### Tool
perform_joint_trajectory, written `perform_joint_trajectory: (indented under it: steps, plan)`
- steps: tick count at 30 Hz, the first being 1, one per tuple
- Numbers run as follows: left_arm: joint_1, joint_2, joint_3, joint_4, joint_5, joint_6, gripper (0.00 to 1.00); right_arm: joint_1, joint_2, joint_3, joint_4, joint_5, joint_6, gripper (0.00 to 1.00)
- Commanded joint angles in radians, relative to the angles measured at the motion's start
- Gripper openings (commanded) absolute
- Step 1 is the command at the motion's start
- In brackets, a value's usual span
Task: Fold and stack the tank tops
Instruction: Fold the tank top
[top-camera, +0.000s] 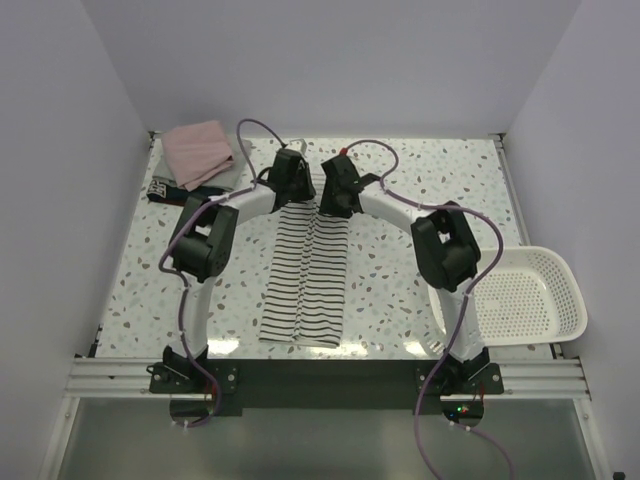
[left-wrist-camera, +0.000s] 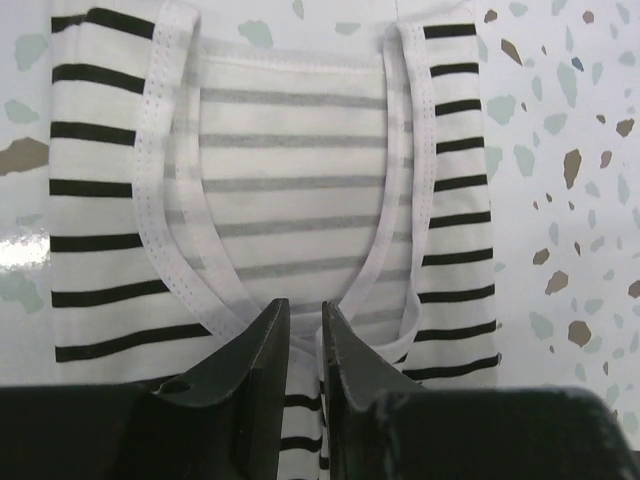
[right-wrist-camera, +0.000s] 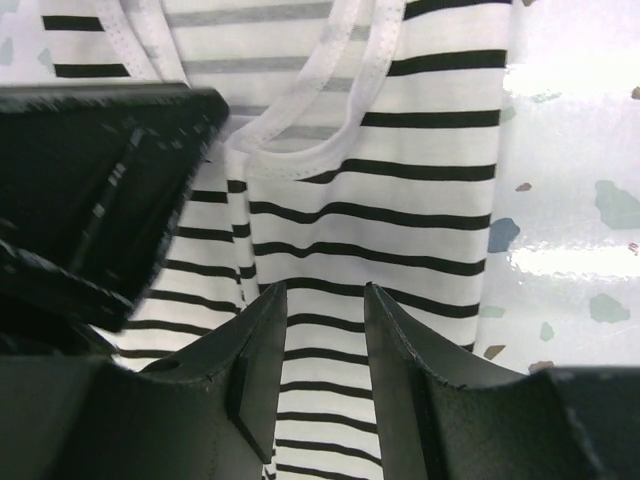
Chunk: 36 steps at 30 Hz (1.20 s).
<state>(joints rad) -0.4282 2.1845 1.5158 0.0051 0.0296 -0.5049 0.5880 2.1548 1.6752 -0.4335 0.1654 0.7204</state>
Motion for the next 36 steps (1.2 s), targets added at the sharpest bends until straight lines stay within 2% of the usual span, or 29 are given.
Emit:
perform_joint_trajectory:
  steps: [1, 8, 13, 20, 29, 31, 36]
  plan:
    - [0.014, 0.055, 0.067, -0.004, -0.011, -0.027, 0.24, -0.010, -0.073, -0.020, 0.000, 0.022, -0.024, 0.41]
    - [0.022, 0.139, 0.171, -0.004, -0.085, -0.115, 0.22, -0.019, -0.170, -0.046, -0.048, 0.016, -0.090, 0.42]
    - [0.034, 0.207, 0.265, -0.053, -0.109, -0.159, 0.22, -0.022, -0.181, -0.048, -0.083, -0.007, -0.119, 0.43]
    - [0.057, 0.224, 0.291, -0.045, -0.114, -0.181, 0.22, -0.037, -0.014, 0.052, -0.109, -0.015, -0.125, 0.42]
    - [0.100, 0.287, 0.369, -0.027, -0.050, -0.218, 0.23, -0.099, 0.226, 0.260, -0.154, -0.047, -0.160, 0.41]
    - [0.106, 0.302, 0.395, -0.020, -0.036, -0.221, 0.26, -0.108, 0.266, 0.311, -0.163, -0.047, -0.171, 0.41]
    - [0.118, 0.345, 0.475, 0.055, 0.035, -0.190, 0.41, -0.140, 0.330, 0.434, -0.166, -0.072, -0.202, 0.42]
